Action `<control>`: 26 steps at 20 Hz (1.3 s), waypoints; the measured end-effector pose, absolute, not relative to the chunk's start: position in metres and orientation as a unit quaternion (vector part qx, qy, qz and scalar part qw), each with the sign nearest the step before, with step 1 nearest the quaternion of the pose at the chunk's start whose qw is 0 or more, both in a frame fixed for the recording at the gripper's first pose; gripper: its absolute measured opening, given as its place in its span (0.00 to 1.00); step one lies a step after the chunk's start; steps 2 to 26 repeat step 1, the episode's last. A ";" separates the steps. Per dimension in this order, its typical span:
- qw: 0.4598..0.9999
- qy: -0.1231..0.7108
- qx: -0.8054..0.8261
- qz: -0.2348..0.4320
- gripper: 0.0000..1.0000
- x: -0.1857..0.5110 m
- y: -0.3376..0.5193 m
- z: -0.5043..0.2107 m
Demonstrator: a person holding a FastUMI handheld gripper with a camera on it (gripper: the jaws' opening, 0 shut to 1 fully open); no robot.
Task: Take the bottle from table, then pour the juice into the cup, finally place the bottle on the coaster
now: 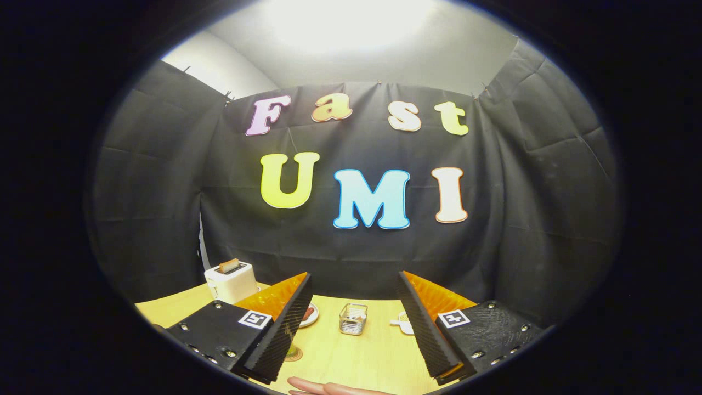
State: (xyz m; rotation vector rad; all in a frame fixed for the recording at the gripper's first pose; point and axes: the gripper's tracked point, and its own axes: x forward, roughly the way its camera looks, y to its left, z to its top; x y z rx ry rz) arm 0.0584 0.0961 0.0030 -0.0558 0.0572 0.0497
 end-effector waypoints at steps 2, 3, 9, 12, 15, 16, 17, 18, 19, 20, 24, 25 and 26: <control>0.999 0.032 -0.029 0.023 0.95 0.057 0.092 0.001; 0.999 0.032 -0.029 0.023 0.95 0.057 0.092 0.001; 0.999 0.032 -0.029 0.023 0.95 0.057 0.092 0.001; 0.999 0.032 -0.029 0.023 0.95 0.057 0.092 0.001; 0.999 0.032 -0.029 0.023 0.95 0.057 0.092 0.001; 0.999 0.032 -0.029 0.023 0.95 0.057 0.092 0.001; 0.999 0.032 -0.029 0.023 0.95 0.057 0.092 0.001; 0.999 0.032 -0.029 0.023 0.95 0.057 0.092 0.001; 0.999 0.032 -0.029 0.023 0.95 0.057 0.092 0.001; 0.999 0.032 -0.029 0.023 0.95 0.057 0.092 0.001; 0.999 0.032 -0.029 0.023 0.95 0.057 0.092 0.001; 0.999 0.032 -0.029 0.023 0.95 0.057 0.092 0.001; 0.999 0.032 -0.029 0.023 0.95 0.057 0.092 0.001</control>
